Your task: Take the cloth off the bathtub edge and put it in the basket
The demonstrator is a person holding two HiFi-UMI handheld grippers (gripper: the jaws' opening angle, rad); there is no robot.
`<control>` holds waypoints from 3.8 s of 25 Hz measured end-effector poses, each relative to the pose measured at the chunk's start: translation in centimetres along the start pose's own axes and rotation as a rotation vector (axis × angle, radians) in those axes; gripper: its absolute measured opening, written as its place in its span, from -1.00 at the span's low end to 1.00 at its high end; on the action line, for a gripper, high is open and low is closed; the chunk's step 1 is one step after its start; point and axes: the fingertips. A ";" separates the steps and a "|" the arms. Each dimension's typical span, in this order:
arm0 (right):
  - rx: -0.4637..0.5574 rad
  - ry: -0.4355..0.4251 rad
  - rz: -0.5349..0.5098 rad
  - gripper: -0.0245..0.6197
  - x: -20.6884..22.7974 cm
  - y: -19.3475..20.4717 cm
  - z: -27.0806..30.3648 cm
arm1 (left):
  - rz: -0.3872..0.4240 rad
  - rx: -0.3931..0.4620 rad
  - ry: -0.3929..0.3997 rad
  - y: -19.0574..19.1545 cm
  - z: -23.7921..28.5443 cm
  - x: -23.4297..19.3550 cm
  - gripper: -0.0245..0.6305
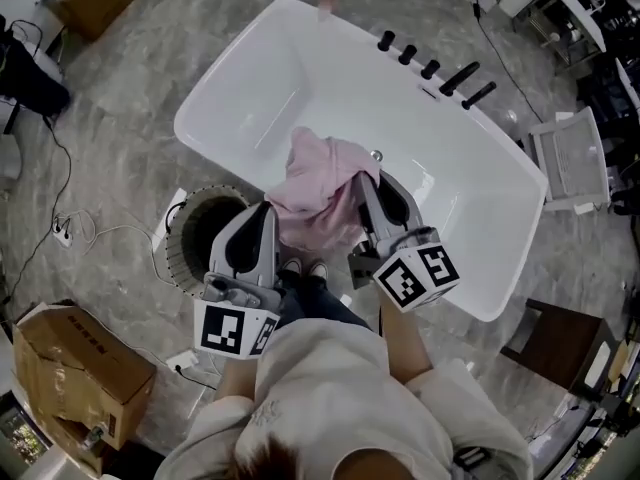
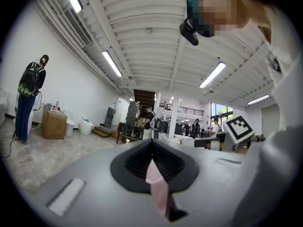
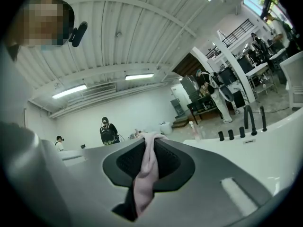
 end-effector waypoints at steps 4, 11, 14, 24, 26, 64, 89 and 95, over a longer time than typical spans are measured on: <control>0.065 -0.090 -0.034 -0.80 -3.4 -4.0 0.5 | 0.046 0.074 -0.036 -3.7 -1.1 -0.4 -0.90; 0.152 -0.191 -0.081 -0.80 -7.1 -10.4 0.6 | 0.131 0.143 -0.123 -8.0 -3.7 -0.8 -0.90; 0.158 -0.227 -0.086 -0.80 -8.0 -11.5 0.6 | 0.142 0.159 -0.150 -8.6 -4.5 -0.3 -0.90; 0.120 -0.336 -0.106 -0.80 -10.7 -11.4 1.5 | 0.148 0.182 -0.249 -9.0 -6.9 -0.2 -0.90; 0.116 -0.352 -0.106 -0.80 -11.3 -11.4 1.7 | 0.143 0.179 -0.275 -8.9 -7.6 -0.4 -0.90; 0.064 -0.690 -0.102 -0.80 -40.8 -4.4 10.5 | 0.120 0.249 -0.572 -12.8 -27.2 -18.6 -0.90; -0.061 -0.692 -0.146 -0.80 -46.5 4.9 12.4 | 0.105 0.243 -0.627 -12.8 -34.1 -25.9 -0.90; -0.121 -0.703 -0.145 -0.80 -46.5 8.0 11.9 | 0.102 0.229 -0.660 -12.0 -35.6 -26.9 -0.90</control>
Point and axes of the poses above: the fingertips, and each gripper's own axes: z forward along the fingers, x to its right, y out of its underside, and after that the axes turned 1 degree about z, right-handed
